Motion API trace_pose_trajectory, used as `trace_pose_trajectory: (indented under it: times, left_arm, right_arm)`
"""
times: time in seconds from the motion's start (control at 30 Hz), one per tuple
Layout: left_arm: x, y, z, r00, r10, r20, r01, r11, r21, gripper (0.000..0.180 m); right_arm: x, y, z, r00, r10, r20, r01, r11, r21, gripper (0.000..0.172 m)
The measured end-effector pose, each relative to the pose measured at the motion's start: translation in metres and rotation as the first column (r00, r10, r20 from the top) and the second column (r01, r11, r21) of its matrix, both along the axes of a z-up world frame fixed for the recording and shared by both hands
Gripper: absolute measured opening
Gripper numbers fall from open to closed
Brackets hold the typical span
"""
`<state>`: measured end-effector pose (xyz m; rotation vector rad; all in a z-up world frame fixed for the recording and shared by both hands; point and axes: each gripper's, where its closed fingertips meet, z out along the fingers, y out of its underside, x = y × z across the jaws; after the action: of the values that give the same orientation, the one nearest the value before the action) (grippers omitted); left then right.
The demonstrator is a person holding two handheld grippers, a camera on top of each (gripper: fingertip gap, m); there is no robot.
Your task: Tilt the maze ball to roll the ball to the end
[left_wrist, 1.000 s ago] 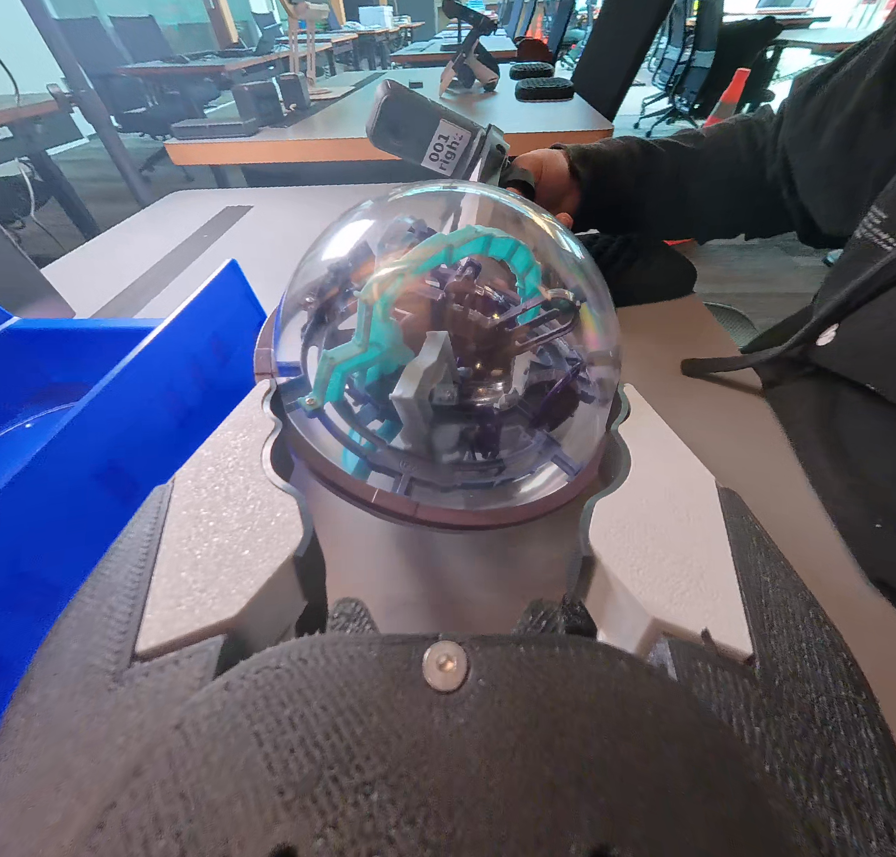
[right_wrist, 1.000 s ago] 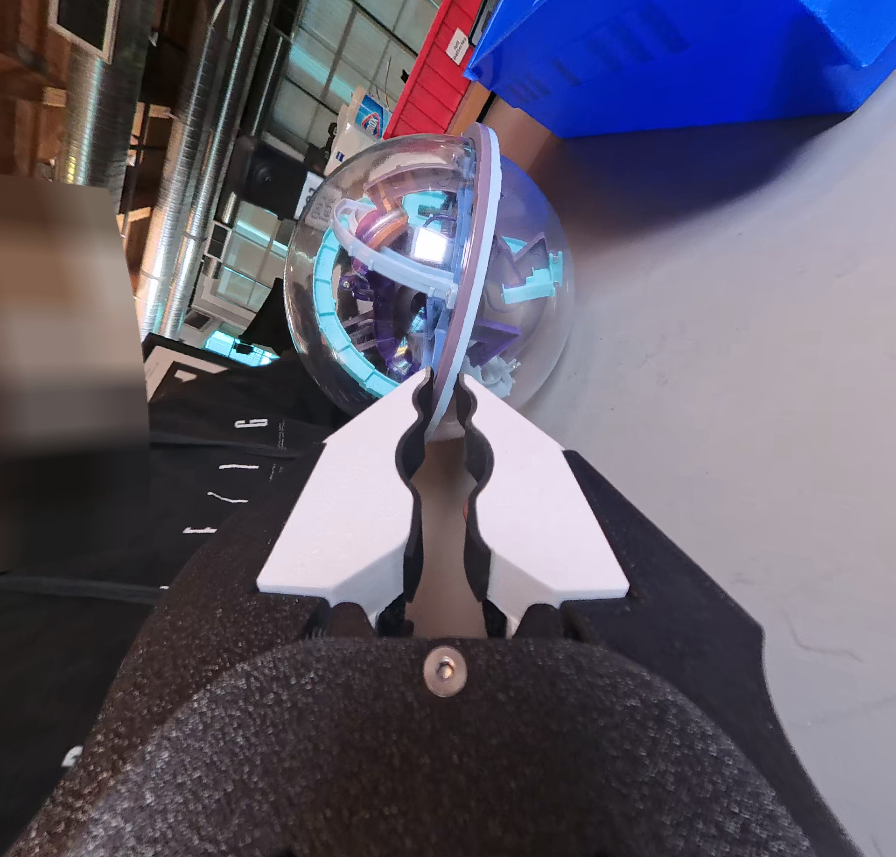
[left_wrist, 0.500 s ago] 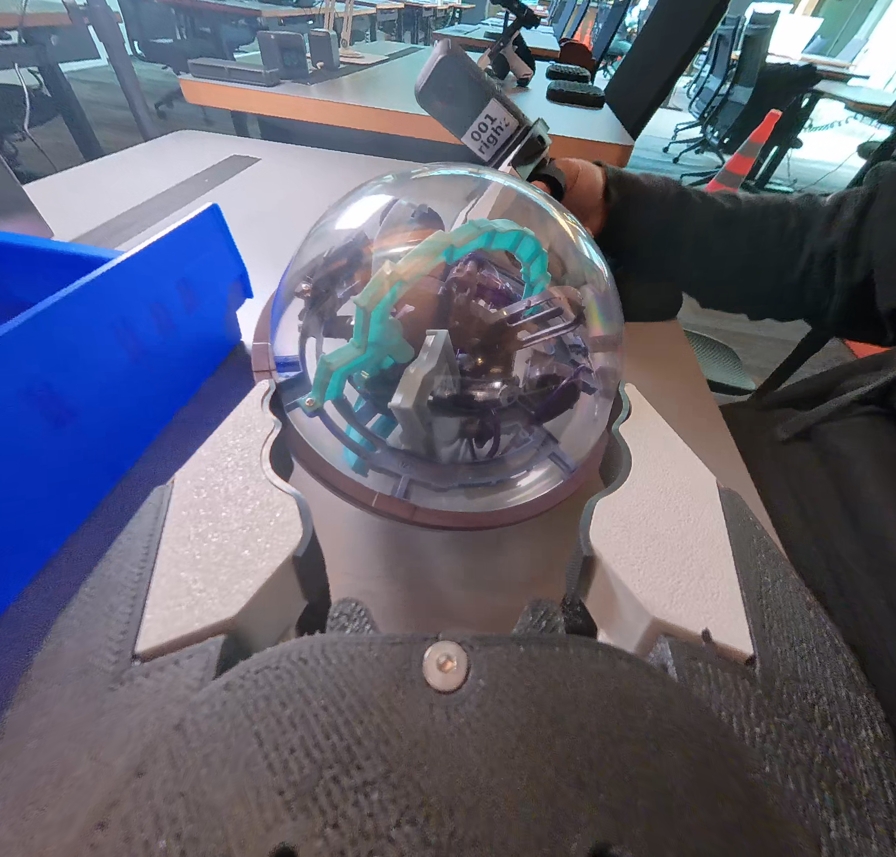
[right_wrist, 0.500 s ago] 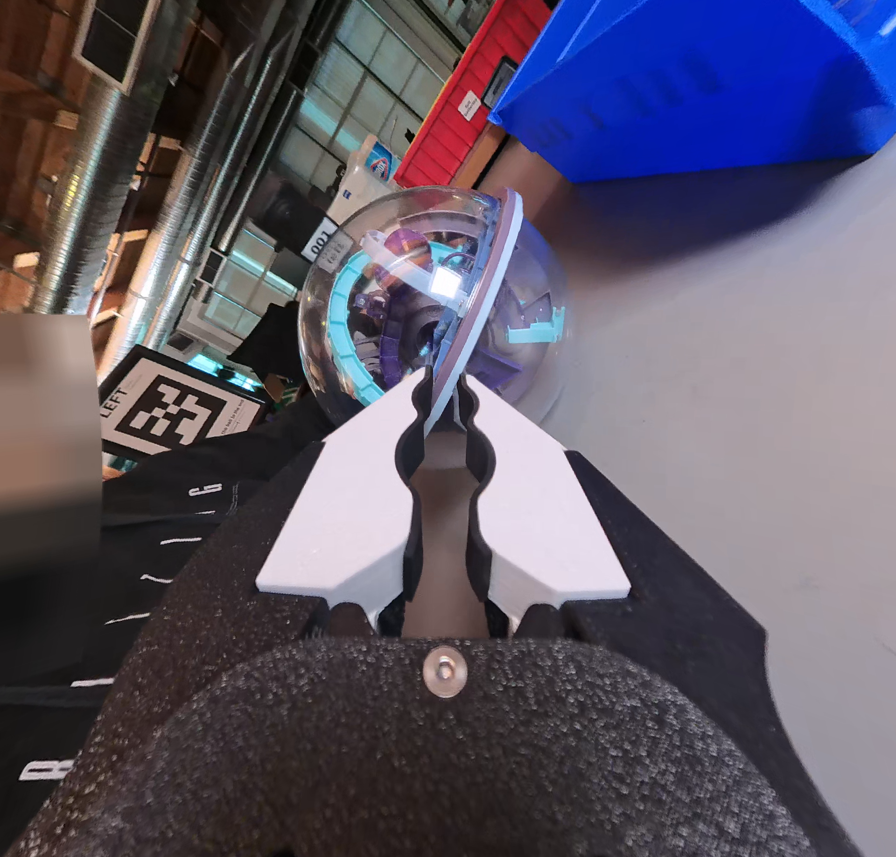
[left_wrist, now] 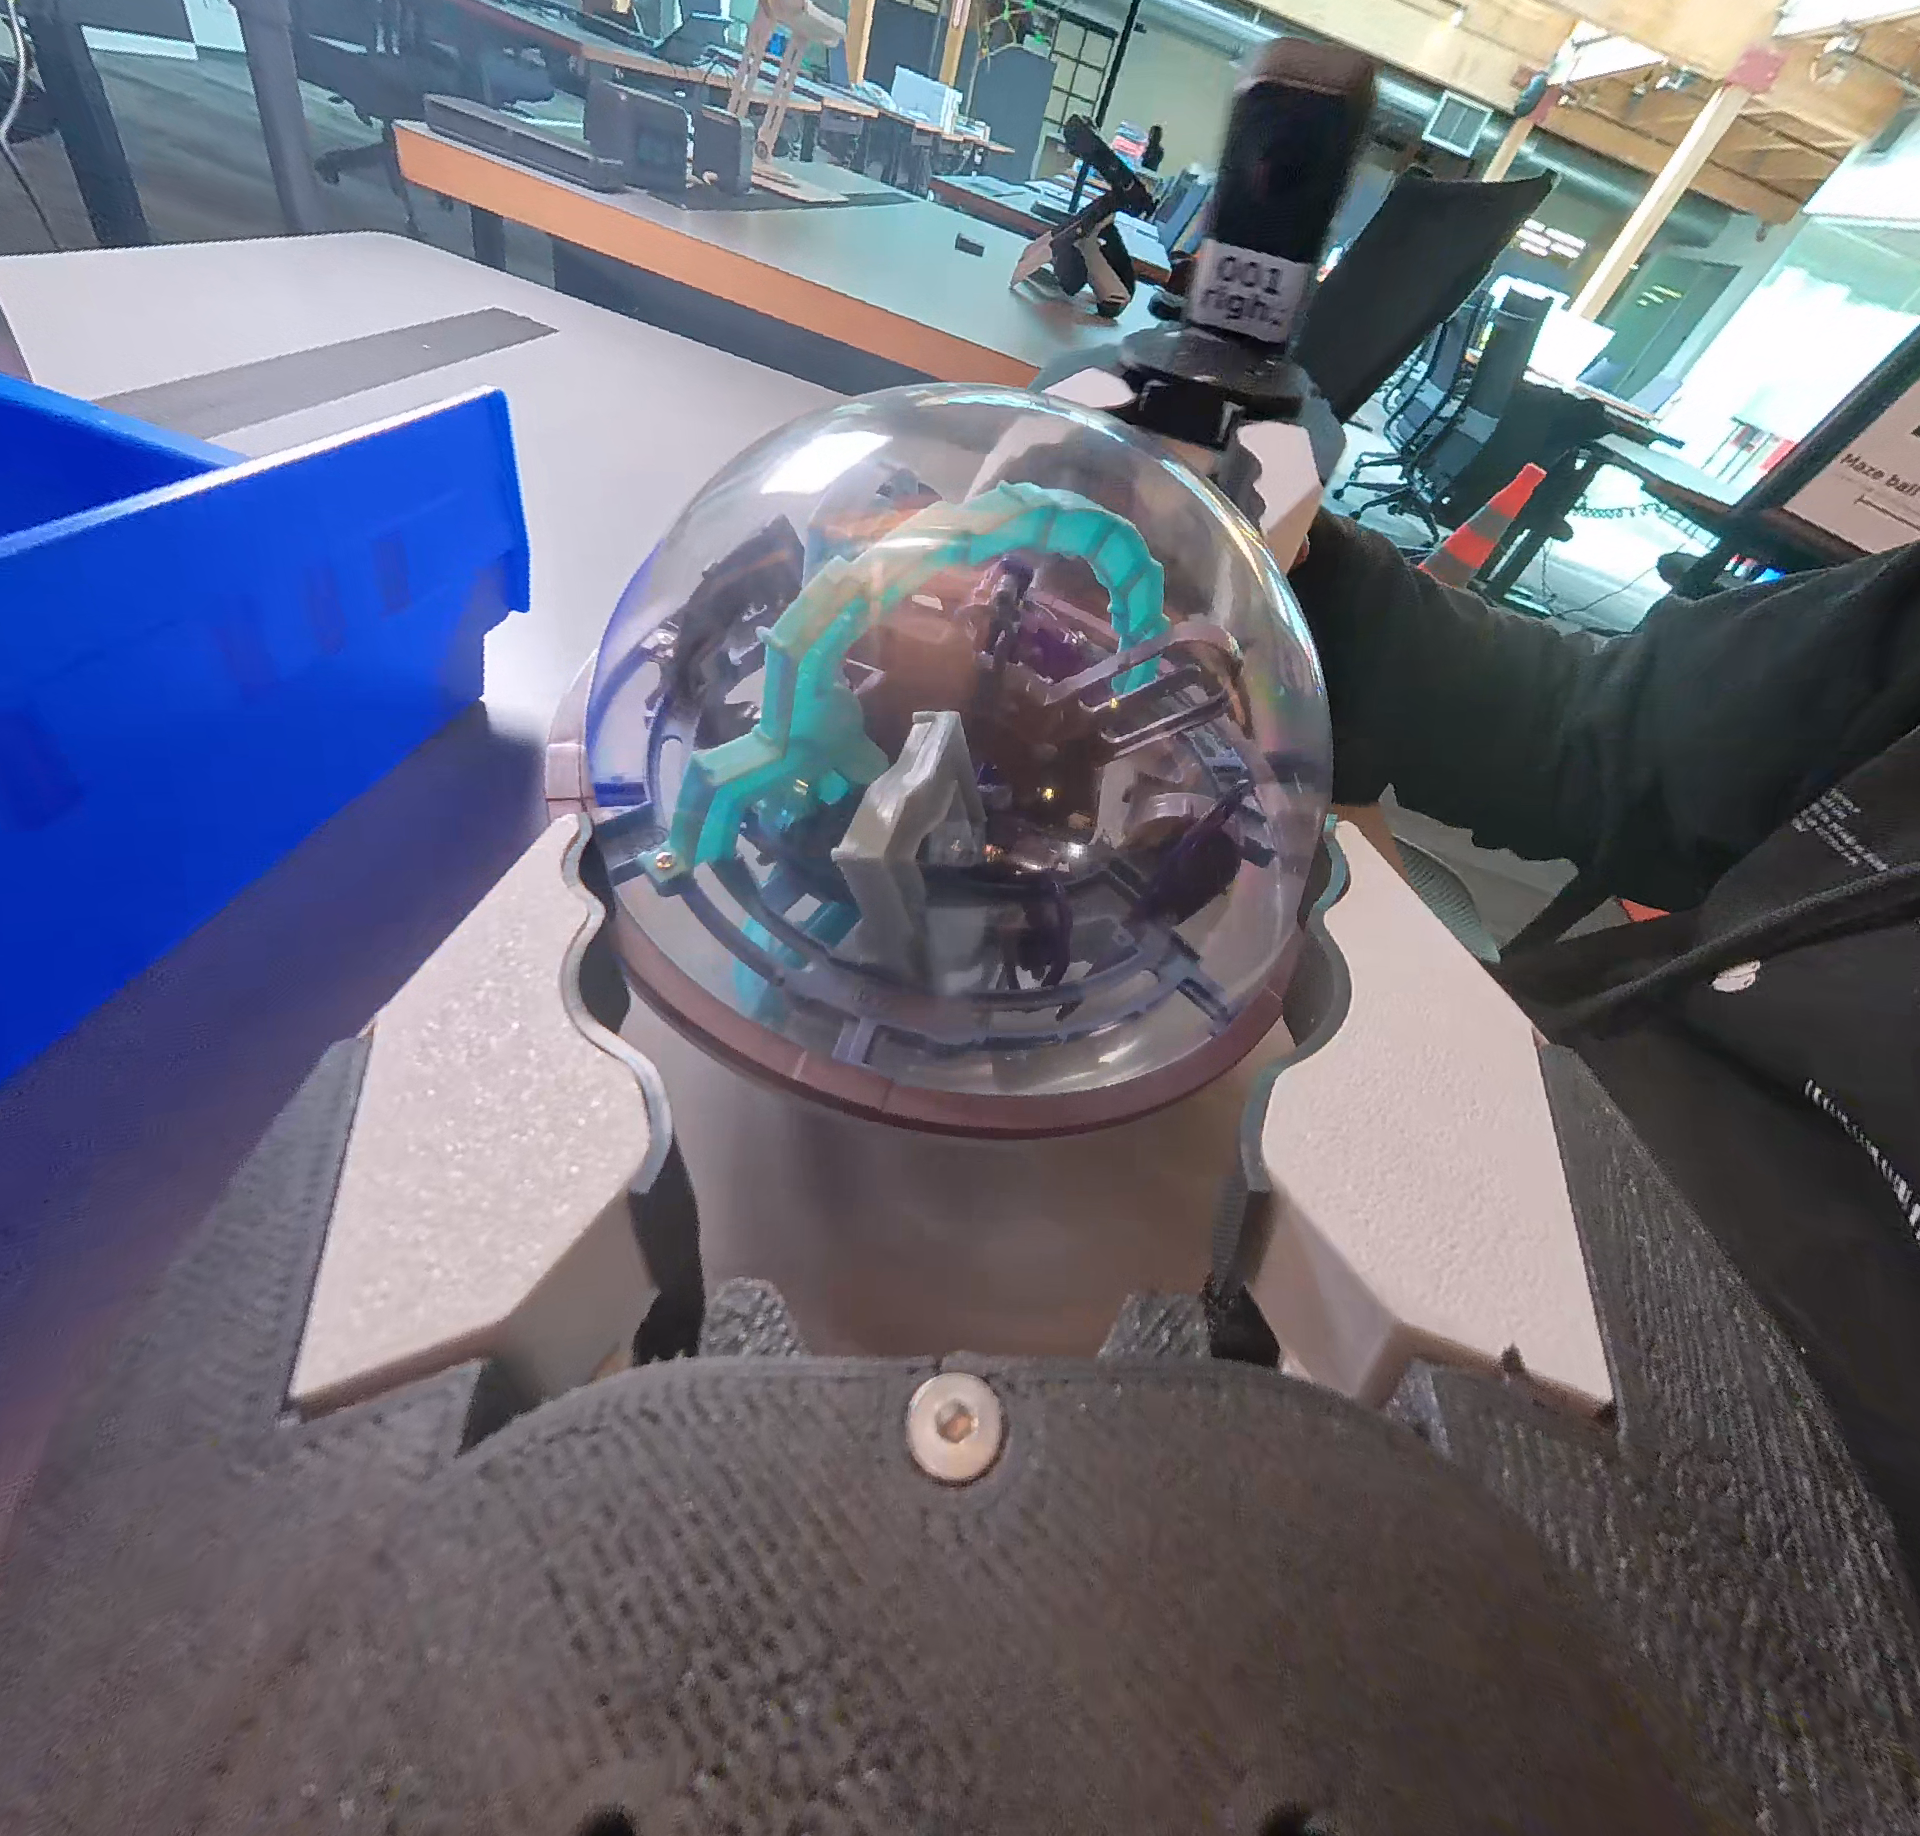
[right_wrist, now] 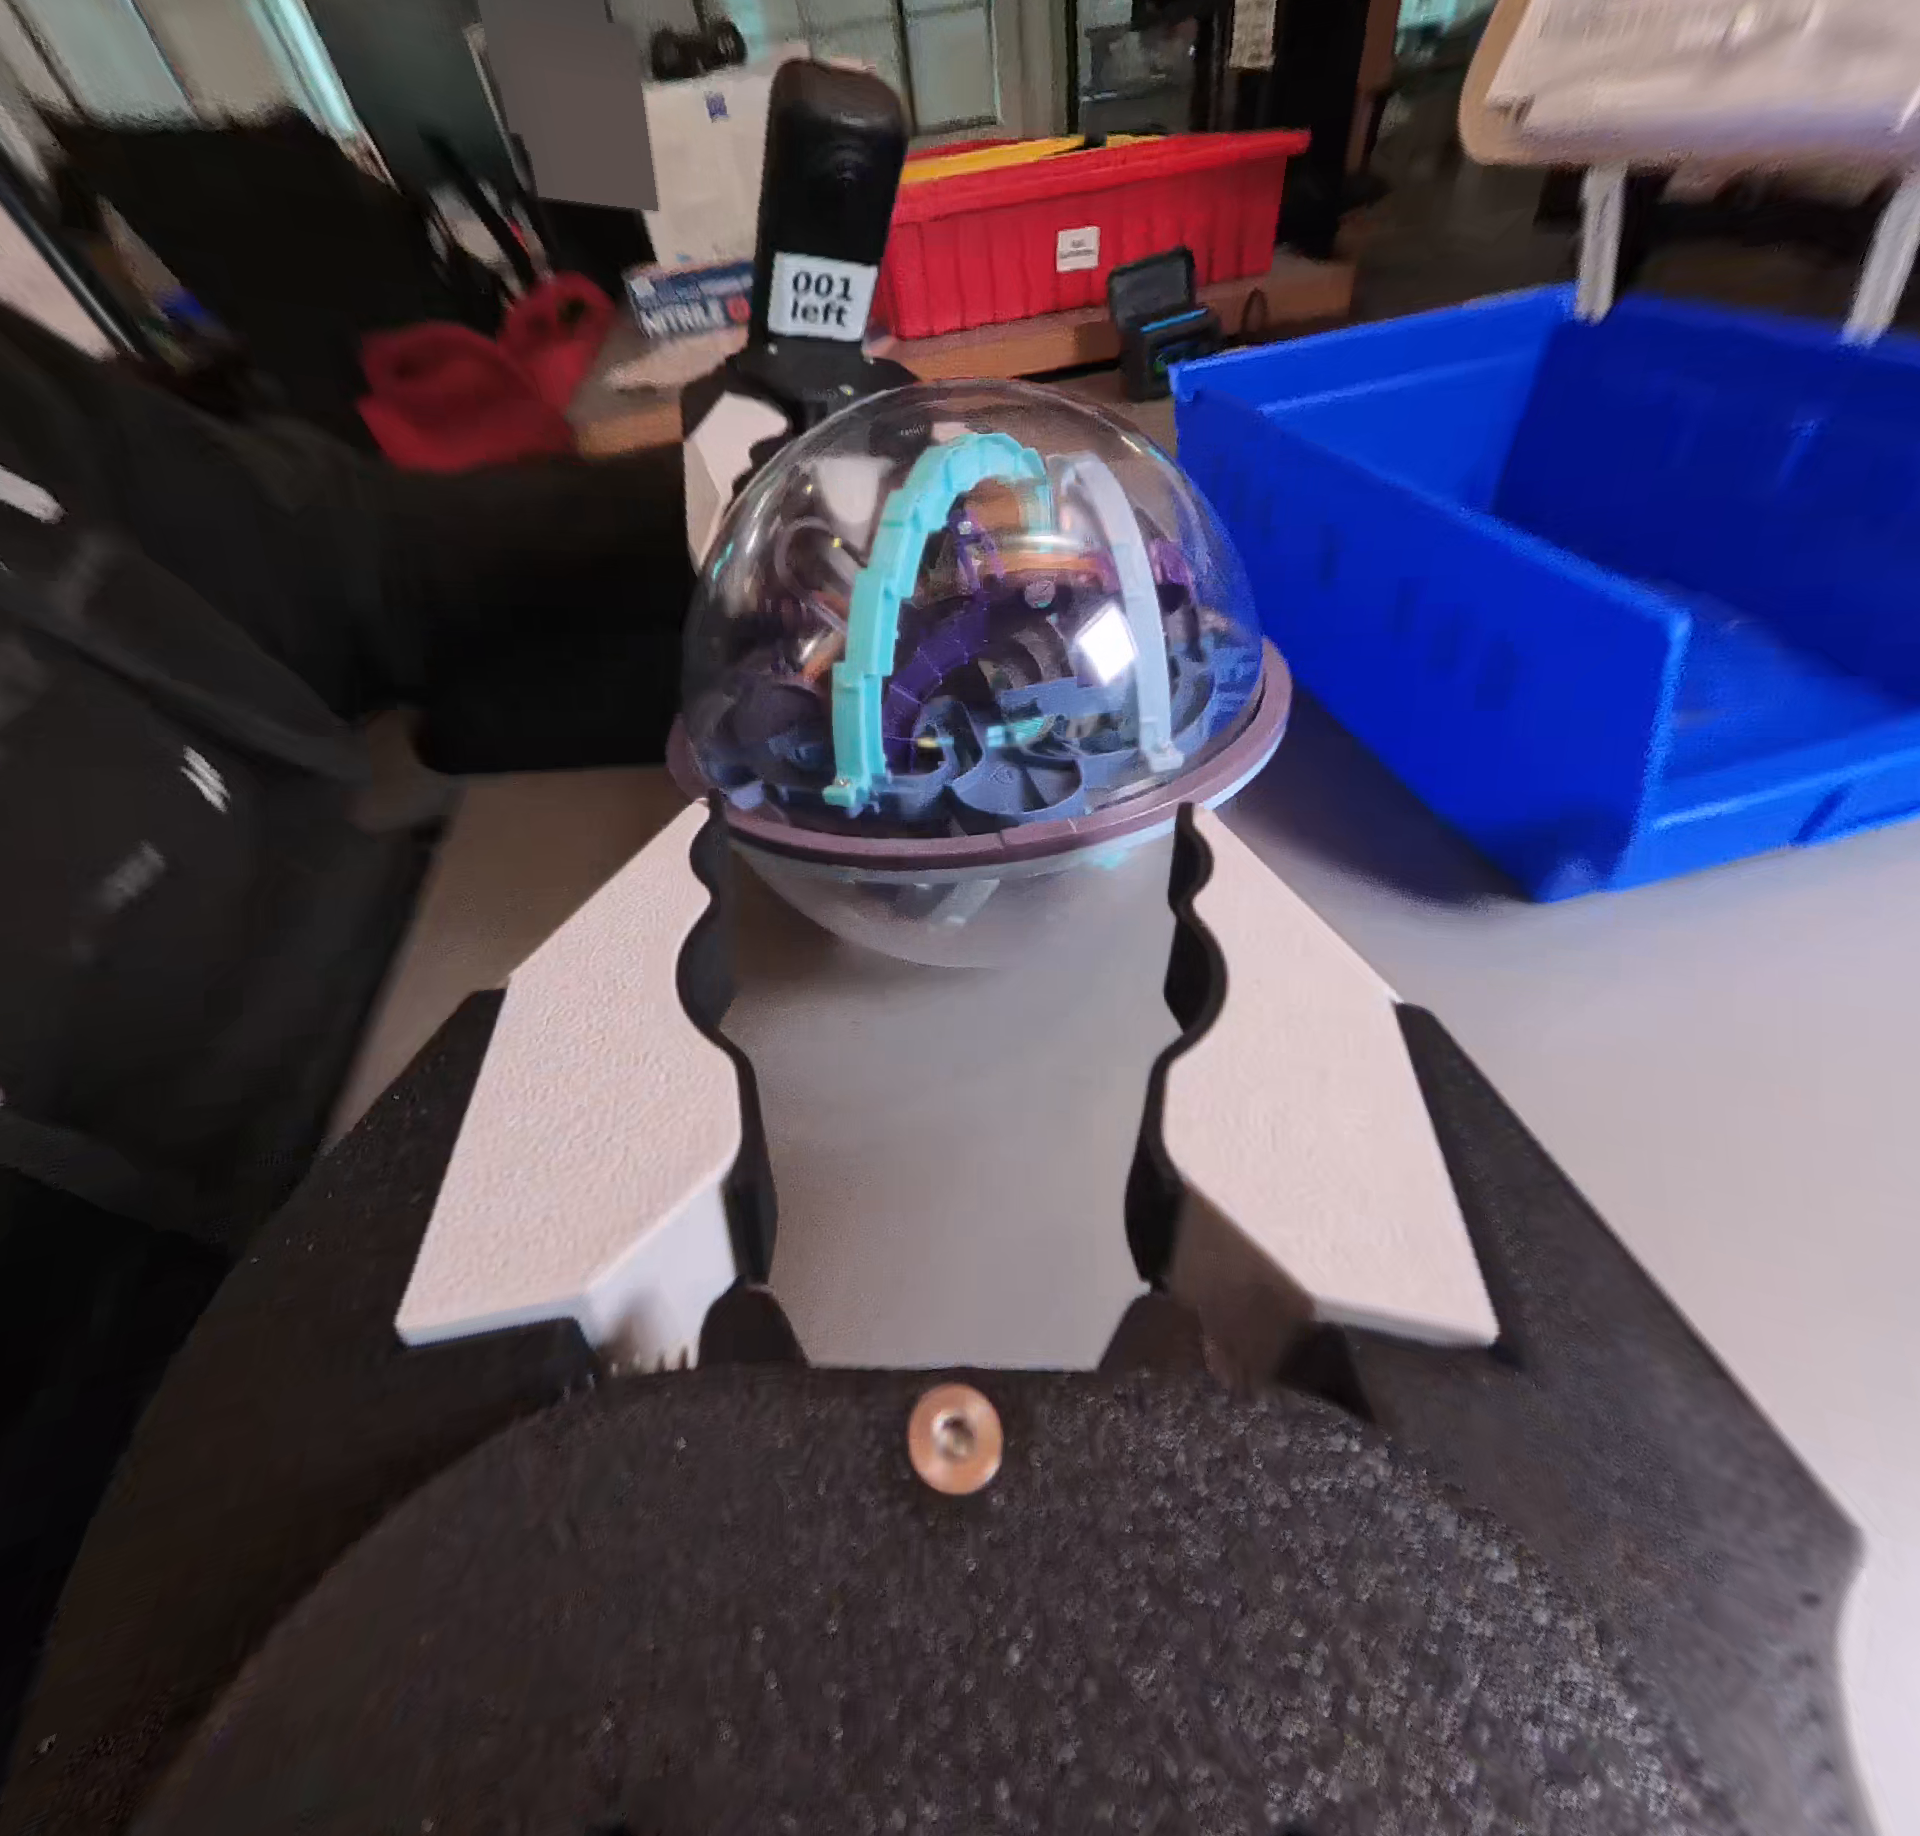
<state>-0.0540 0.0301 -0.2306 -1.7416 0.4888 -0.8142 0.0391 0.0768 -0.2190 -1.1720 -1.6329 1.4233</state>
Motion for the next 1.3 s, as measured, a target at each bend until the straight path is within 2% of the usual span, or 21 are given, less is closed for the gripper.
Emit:
trace_pose_trajectory:
  times: [0.07,0.17,0.3,0.43,0.6,0.8,1.0,1.1,1.23,1.3]
  left_arm:
    - [-0.001,0.001,0.000,1.000,0.004,0.011,-0.004,1.000,-0.004,0.129]
    - [-0.003,0.003,0.000,0.999,0.014,0.036,-0.013,1.000,-0.026,0.129]
    - [-0.006,0.006,0.000,0.997,0.034,0.074,-0.029,0.997,-0.066,0.128]
    - [-0.009,0.003,-0.002,0.993,0.039,0.115,-0.026,0.993,-0.111,0.128]
    - [-0.006,-0.001,-0.003,0.994,0.015,0.109,-0.002,0.993,-0.122,0.128]
    - [-0.009,-0.011,0.000,0.994,-0.031,0.108,0.037,0.998,-0.059,0.121]
    - [-0.012,-0.008,0.016,0.989,-0.052,0.135,0.045,0.998,0.055,0.118]
    - [-0.005,-0.011,0.013,0.982,-0.118,0.150,0.117,0.993,0.015,0.112]
    - [-0.001,-0.016,0.008,0.986,-0.131,0.103,0.131,0.991,0.015,0.111]
    - [-0.001,-0.022,0.008,0.986,-0.149,0.078,0.148,0.989,0.022,0.109]
  right_arm:
    - [0.001,-0.001,-0.002,0.998,-0.044,-0.051,0.055,0.971,0.232,0.077]
    - [-0.003,-0.005,-0.011,0.991,-0.082,-0.108,0.128,0.827,0.547,0.063]
    - [-0.010,-0.009,-0.015,0.982,-0.082,-0.168,0.180,0.656,0.733,0.048]
    - [-0.010,-0.020,-0.009,0.974,-0.033,-0.223,0.192,0.640,0.744,0.016]
    - [-0.006,-0.024,-0.007,0.973,-0.014,-0.231,0.188,0.628,0.755,0.013]
    - [-0.001,-0.031,-0.015,0.981,0.014,-0.195,0.145,0.611,0.778,0.010]
    - [0.005,-0.040,-0.007,0.978,0.062,-0.200,0.115,0.638,0.762,0.007]
    - [0.006,-0.039,-0.006,0.980,0.067,-0.188,0.100,0.649,0.754,0.007]
    - [0.010,-0.040,-0.002,0.978,0.075,-0.196,0.091,0.690,0.718,0.007]
    - [0.011,-0.040,-0.003,0.979,0.082,-0.187,0.082,0.681,0.727,0.007]
